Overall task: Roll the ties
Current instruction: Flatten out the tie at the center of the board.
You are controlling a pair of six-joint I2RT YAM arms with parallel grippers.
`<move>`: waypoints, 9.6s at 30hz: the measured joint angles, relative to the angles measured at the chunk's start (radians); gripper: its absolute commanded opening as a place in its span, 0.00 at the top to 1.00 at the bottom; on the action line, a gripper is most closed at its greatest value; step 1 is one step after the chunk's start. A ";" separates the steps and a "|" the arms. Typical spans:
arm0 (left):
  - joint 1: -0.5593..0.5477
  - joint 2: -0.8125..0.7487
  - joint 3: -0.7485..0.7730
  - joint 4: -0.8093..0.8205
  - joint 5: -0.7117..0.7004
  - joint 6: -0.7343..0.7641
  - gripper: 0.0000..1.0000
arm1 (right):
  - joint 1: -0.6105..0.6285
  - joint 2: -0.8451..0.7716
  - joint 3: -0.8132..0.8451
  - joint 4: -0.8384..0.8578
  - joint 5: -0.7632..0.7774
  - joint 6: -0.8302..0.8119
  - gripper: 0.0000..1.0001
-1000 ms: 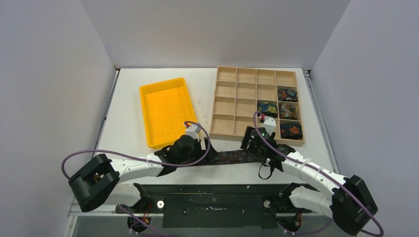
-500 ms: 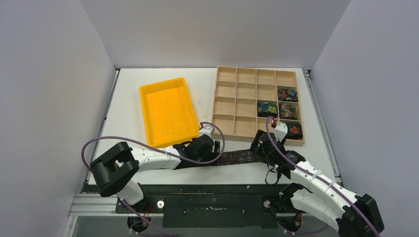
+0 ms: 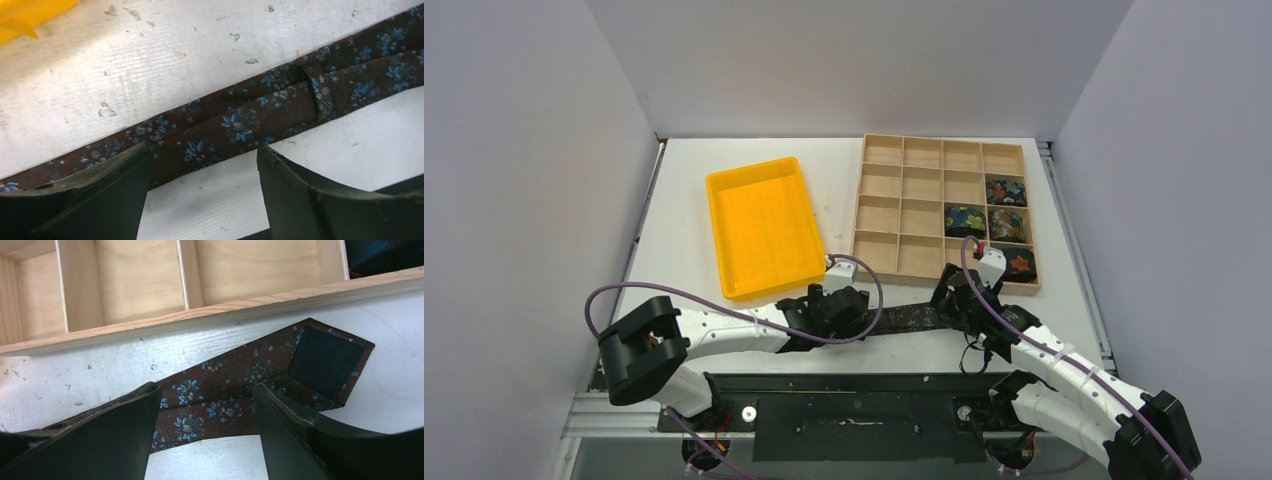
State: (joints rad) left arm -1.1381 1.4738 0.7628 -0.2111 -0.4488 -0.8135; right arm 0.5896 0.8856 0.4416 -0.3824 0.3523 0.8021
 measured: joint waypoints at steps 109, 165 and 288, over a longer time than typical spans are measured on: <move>-0.052 -0.872 -0.345 -0.010 -0.123 -0.123 0.23 | -0.315 -0.061 0.125 -0.168 -0.160 0.013 0.41; -0.054 -0.982 -0.265 -0.373 -0.261 -0.195 0.22 | 0.359 0.414 0.100 0.089 -0.008 0.049 0.41; 0.614 -1.020 -0.452 -0.253 0.350 -0.147 0.17 | 0.537 0.627 0.341 0.442 -0.396 -0.439 0.36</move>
State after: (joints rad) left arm -0.5243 0.4534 0.3103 -0.4641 -0.0986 -0.9604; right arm 1.1267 1.5127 0.7826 0.0597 -0.0441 0.3630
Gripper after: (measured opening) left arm 0.834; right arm 0.679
